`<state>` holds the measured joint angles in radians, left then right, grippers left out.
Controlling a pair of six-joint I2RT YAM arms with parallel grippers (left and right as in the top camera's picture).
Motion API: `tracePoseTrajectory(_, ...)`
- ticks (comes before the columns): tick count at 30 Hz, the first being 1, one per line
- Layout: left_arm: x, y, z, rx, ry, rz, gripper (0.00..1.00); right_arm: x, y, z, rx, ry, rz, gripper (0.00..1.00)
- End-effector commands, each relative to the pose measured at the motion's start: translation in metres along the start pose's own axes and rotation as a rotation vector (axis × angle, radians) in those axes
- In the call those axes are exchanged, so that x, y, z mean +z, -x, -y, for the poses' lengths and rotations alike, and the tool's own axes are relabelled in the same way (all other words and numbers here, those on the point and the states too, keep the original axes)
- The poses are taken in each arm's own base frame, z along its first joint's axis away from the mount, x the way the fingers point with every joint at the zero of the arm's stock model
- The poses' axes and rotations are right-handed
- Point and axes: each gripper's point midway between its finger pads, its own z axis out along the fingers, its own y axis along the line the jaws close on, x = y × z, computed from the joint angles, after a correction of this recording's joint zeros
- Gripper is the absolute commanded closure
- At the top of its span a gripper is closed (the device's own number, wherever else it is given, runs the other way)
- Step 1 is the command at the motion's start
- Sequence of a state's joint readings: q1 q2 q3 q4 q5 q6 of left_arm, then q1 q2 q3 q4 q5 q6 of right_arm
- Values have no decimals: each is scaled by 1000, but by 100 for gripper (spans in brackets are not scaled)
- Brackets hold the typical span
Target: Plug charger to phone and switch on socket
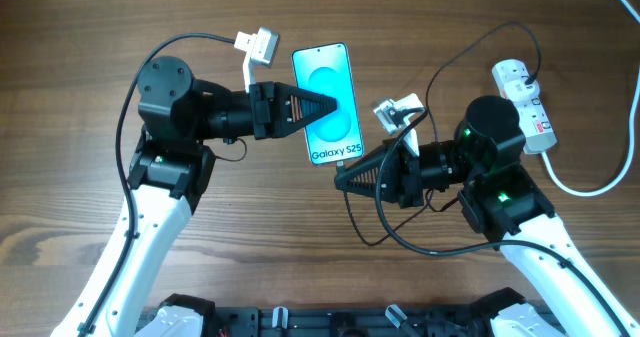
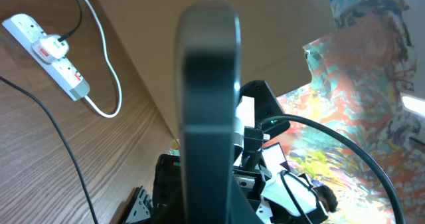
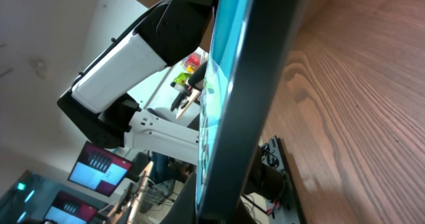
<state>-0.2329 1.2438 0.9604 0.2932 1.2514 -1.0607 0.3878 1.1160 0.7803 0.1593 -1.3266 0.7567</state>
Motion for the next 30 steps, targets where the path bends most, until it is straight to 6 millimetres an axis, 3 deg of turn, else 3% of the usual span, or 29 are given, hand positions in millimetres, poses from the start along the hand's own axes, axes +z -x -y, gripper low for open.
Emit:
tracePoseTrajectory(1, 0, -4, 10, 21, -26, -38, 96, 1, 5, 3, 2, -15, 18, 96)
tracePoseTrajectory(17, 0, 1, 7, 53, -11, -5, 96, 1, 8, 0, 18, -10, 23, 96)
tracePoseTrajectory(30, 0, 3, 6, -70, -6, 5, 96, 1, 8, 0, 22, -10, 23, 96)
